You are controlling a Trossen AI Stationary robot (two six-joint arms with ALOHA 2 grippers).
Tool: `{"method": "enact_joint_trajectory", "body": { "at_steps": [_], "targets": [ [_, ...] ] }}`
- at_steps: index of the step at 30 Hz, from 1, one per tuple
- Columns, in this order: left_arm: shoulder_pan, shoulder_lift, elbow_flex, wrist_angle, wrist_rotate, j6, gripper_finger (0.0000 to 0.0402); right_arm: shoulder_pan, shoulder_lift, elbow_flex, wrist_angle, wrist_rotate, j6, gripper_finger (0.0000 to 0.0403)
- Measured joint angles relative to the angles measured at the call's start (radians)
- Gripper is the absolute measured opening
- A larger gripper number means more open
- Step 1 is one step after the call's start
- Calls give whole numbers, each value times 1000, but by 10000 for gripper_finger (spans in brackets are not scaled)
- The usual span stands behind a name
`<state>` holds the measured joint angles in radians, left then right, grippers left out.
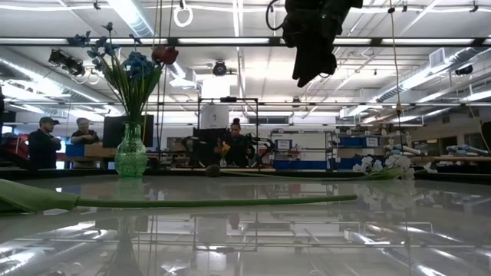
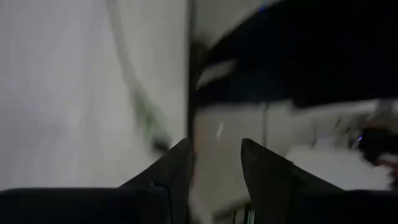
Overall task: Sort flowers into vase by color
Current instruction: Adjust the red vase
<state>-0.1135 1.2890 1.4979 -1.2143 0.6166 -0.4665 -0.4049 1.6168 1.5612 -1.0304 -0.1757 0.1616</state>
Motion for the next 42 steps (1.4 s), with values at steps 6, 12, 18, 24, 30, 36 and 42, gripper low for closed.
{"method": "enact_joint_trajectory", "body": {
  "at_steps": [6,12,18,24,30,36,42],
  "targets": [
    [-156,107,0,-191,-46,-273,145,24,0,0,-8,4,0,167],
    [-284,204,0,-194,-46,-592,160,75,-1,0,-4,79,0,167],
    [-419,302,0,-188,4,-719,177,123,-1,0,7,89,-27,167],
    [-529,402,0,-237,32,-687,178,144,-1,0,8,124,-49,167],
    [-650,485,1,-360,-25,-518,178,143,-1,0,8,135,-49,167],
    [-707,563,0,-359,152,-486,178,143,-1,0,9,133,-25,167],
    [-706,619,0,-357,219,-536,179,137,-1,0,42,130,-26,167]
  ]
}}
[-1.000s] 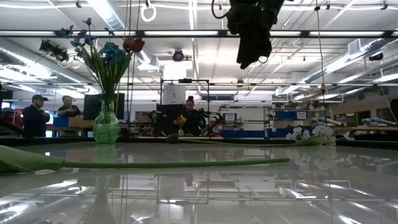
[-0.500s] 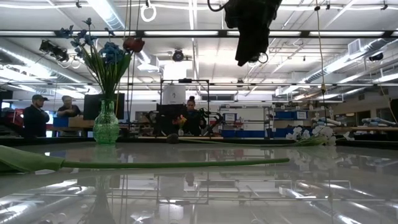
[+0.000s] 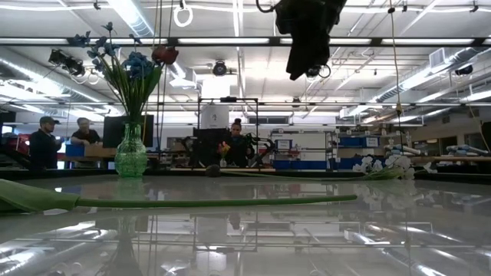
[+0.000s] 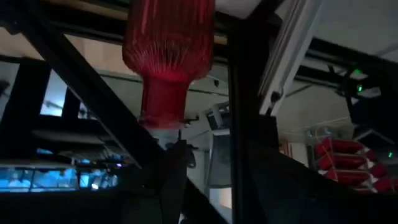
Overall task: Sort flowers into vase by color
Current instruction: Adjust the red vase
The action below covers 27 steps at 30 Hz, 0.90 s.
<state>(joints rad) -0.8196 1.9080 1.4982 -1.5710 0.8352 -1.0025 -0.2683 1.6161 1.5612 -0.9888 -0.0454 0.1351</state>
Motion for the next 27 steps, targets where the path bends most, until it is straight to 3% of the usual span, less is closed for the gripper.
{"method": "enact_joint_trajectory", "body": {
  "at_steps": [3,9,15,18,22,27],
  "targets": [
    [16,13,0,1,-9,-11,179,-9,0,0,0,-20,20,167],
    [34,13,0,0,-167,31,179,-11,0,0,1,-35,30,167],
    [6,13,0,0,-240,97,199,-11,0,0,0,-51,31,167],
    [-23,13,-14,1,-231,106,224,-11,0,0,1,-53,31,167],
    [-38,16,-87,0,-139,122,252,-11,0,0,5,-53,47,167],
    [-37,16,-135,-1,-100,163,263,-10,0,0,6,-53,50,167]
  ]
}}
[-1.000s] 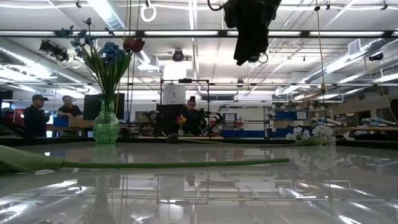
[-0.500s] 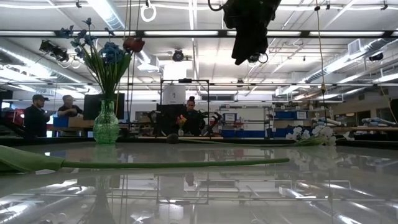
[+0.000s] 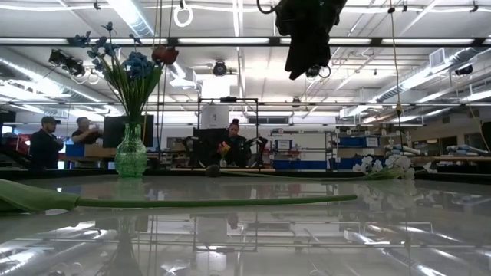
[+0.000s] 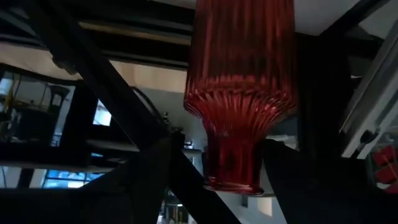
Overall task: Sort flowers into vase by color
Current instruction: Adjust the red vase
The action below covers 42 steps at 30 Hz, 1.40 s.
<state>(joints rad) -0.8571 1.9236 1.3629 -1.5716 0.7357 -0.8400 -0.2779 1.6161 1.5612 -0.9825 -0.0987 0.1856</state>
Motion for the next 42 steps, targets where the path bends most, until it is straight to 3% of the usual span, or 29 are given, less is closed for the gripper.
{"method": "enact_joint_trajectory", "body": {
  "at_steps": [6,14,18,42],
  "targets": [
    [1,0,-2,13,0,74,250,1,0,0,-8,-1,6,167],
    [0,0,-2,13,-4,79,158,1,0,0,-7,0,7,167],
    [7,0,-2,12,-10,119,135,1,0,0,-6,0,7,167],
    [335,-6,-2,-2,-168,242,158,0,0,0,-29,0,-32,167]
  ]
}}
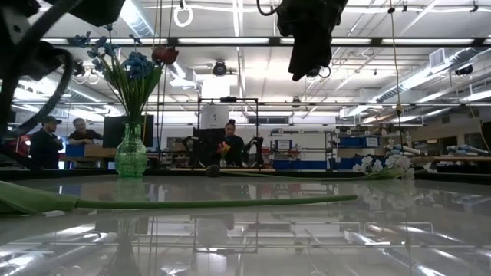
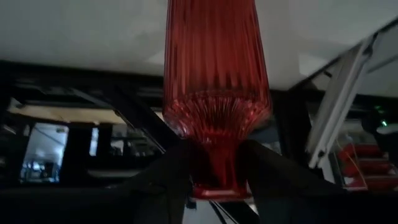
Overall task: Sort flowers into vase by color
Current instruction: Adjust the red vase, then put the top white flowers into the red vase
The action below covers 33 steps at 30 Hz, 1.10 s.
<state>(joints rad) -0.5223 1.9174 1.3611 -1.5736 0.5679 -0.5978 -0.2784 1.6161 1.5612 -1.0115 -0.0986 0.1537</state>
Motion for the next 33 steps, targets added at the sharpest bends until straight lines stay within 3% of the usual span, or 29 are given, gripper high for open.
{"method": "enact_joint_trajectory", "body": {
  "at_steps": [6,11,18,21,27,33],
  "targets": [
    [51,-23,12,17,-87,-9,229,-1,0,0,-8,0,-8,167],
    [78,-86,15,15,-89,-50,281,-1,0,0,-27,0,-19,167],
    [75,-181,30,9,-59,-123,302,-5,0,0,-36,0,-19,167],
    [74,-235,60,13,-101,-175,302,-12,0,0,-37,0,-9,167],
    [83,-395,125,47,-326,-345,301,-69,0,0,-37,0,139,167],
    [115,-548,131,287,-674,-470,288,-139,0,-89,-40,36,305,166]
  ]
}}
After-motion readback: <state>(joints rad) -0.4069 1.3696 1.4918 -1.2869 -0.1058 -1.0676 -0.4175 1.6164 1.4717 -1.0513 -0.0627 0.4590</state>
